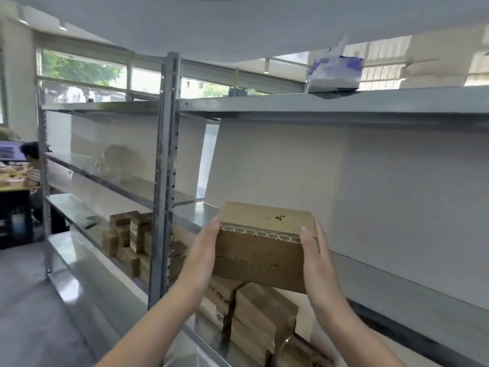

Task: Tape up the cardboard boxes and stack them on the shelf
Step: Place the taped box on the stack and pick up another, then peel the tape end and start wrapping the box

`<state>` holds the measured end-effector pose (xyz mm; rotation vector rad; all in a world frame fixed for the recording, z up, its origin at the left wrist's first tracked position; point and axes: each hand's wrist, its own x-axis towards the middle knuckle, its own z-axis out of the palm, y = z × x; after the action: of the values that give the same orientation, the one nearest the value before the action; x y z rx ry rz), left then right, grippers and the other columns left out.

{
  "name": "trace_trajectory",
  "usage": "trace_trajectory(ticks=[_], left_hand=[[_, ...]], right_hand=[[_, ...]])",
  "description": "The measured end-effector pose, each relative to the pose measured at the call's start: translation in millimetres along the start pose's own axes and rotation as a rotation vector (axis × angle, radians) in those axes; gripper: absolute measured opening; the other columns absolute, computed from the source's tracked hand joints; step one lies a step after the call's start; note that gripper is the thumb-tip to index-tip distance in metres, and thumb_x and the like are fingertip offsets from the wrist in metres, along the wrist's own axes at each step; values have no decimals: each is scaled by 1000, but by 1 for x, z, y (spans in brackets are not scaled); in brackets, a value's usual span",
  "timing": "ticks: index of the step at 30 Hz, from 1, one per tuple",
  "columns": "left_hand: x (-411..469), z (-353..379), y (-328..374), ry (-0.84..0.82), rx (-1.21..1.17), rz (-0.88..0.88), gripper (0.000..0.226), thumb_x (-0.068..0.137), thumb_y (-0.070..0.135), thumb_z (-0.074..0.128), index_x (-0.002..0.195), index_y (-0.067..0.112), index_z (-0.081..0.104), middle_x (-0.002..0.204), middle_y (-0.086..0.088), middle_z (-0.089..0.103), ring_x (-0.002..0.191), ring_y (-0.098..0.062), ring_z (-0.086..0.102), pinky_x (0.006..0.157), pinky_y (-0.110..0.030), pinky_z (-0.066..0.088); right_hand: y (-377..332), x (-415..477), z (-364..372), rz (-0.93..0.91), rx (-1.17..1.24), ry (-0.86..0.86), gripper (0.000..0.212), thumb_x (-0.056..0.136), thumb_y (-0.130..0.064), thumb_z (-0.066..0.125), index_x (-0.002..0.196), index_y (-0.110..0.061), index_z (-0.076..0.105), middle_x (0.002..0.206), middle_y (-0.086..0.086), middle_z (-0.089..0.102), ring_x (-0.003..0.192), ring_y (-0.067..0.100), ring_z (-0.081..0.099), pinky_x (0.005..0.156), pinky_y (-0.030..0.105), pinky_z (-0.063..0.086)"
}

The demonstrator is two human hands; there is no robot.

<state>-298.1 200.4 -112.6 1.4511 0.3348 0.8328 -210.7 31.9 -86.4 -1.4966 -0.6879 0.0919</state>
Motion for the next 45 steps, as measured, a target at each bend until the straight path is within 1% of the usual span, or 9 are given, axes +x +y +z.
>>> trace_trajectory(ticks=[4,8,20,26,29,33,36,39,45], left_hand=[[45,-52,-5,-20,8,-47,82,69,93,43,133,45,57,135,9,62,131,-17,52,116,-49,34],[86,-73,-10,-59,64,-47,51,93,70,29,127,44,56,125,11,61,123,-13,52,105,-37,36],[225,-89,-53,-114,135,-135,56,92,76,28,131,45,53,136,3,56,130,-23,47,117,-53,31],[278,-94,-81,-166,91,-168,42,98,66,28,116,42,56,115,13,58,108,-12,52,97,-36,35],[299,-103,-98,-173,81,-131,43,97,68,27,122,44,52,120,12,56,117,-15,50,100,-36,34],[319,-117,-104,-210,86,3,54,99,59,34,147,36,42,139,13,49,132,-12,43,108,-32,33],[324,-125,-97,-261,151,276,55,97,50,48,150,41,35,150,27,37,137,8,32,110,-21,27],[331,-127,-94,-402,292,618,49,99,41,57,145,42,42,150,30,35,142,13,22,116,-19,19],[353,-123,-102,-551,686,983,44,93,47,48,127,25,65,128,12,63,124,-12,52,112,-27,26]], right_hand=[[5,32,62,19,-54,19,62,97,-61,31,155,-50,12,163,-23,14,150,7,13,117,34,15],[21,60,95,60,-85,49,62,97,-62,29,155,-50,10,164,-19,13,151,11,13,117,37,17],[74,176,141,123,-167,104,68,98,-63,31,158,-40,9,166,-17,11,152,10,13,119,33,16],[98,216,159,198,-201,130,72,96,-67,34,158,-40,10,165,-17,14,151,9,17,120,32,16],[109,229,162,224,-276,95,80,87,-80,30,157,-42,19,161,-21,24,147,3,24,122,32,16],[99,245,131,261,-377,97,104,70,-93,32,157,-39,14,158,-17,32,135,6,44,118,40,32],[87,240,95,372,-791,39,109,68,-90,49,156,-45,4,154,-18,33,133,9,40,107,33,36],[103,241,86,567,-1196,-164,128,49,-99,56,156,-39,19,157,-13,32,142,13,36,116,38,33],[106,252,89,542,-1317,-160,62,63,-86,60,112,-49,53,110,-21,50,106,11,57,93,36,53]])
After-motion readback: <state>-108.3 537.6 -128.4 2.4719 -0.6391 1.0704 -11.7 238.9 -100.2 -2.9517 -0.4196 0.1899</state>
